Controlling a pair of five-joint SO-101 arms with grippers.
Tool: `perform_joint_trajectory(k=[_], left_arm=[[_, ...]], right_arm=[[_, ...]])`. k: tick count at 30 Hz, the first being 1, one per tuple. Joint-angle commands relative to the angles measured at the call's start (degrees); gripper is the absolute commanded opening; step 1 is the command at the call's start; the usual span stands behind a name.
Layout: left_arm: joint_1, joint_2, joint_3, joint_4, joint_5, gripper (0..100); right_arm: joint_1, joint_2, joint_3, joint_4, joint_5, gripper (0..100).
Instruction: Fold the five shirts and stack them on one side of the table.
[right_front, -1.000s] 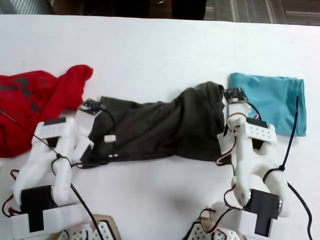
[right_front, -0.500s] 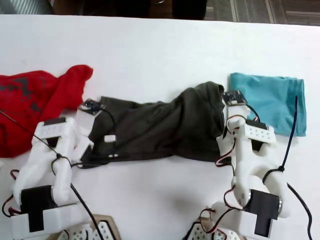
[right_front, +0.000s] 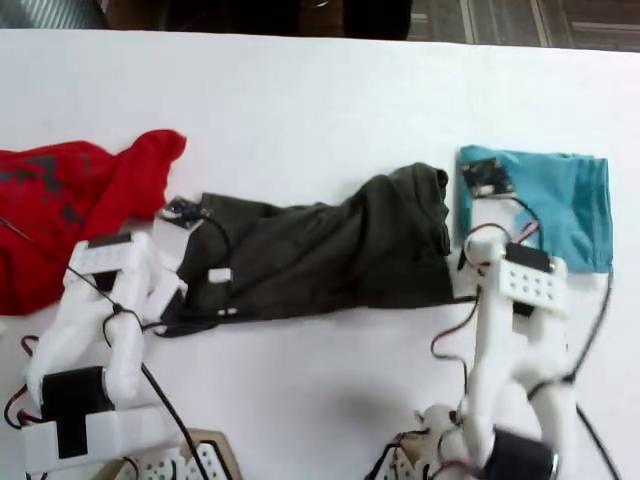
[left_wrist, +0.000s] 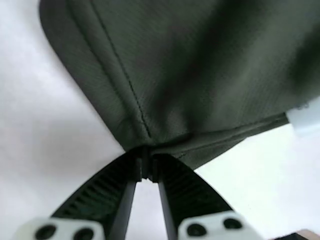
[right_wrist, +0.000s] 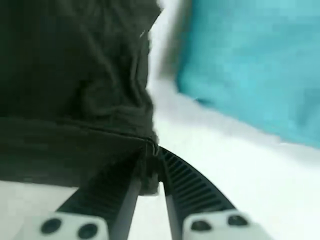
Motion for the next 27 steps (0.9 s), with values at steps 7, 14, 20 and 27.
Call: perform_joint_trajectory(k=[7, 14, 20, 27], left_arm=[[2.11, -12.66, -22.55, 21.27, 0.26, 3], [9.76, -16.62, -28.79, 27.96, 4.22, 3], [8.97, -16.18, -15.25, 16.97, 4.31, 3], [9.05, -16.09, -8.57, 10.11, 4.31, 3]], right_arm=[[2.59, -15.60, -0.44, 0.13, -0.26, 2.0], [0.75, -13.76, -2.29, 1.45, 0.09, 2.1], [-3.03, -9.19, 1.67, 5.58, 0.18, 11.8], [-9.10, -3.65, 1.85, 5.49, 19.43, 12.6]])
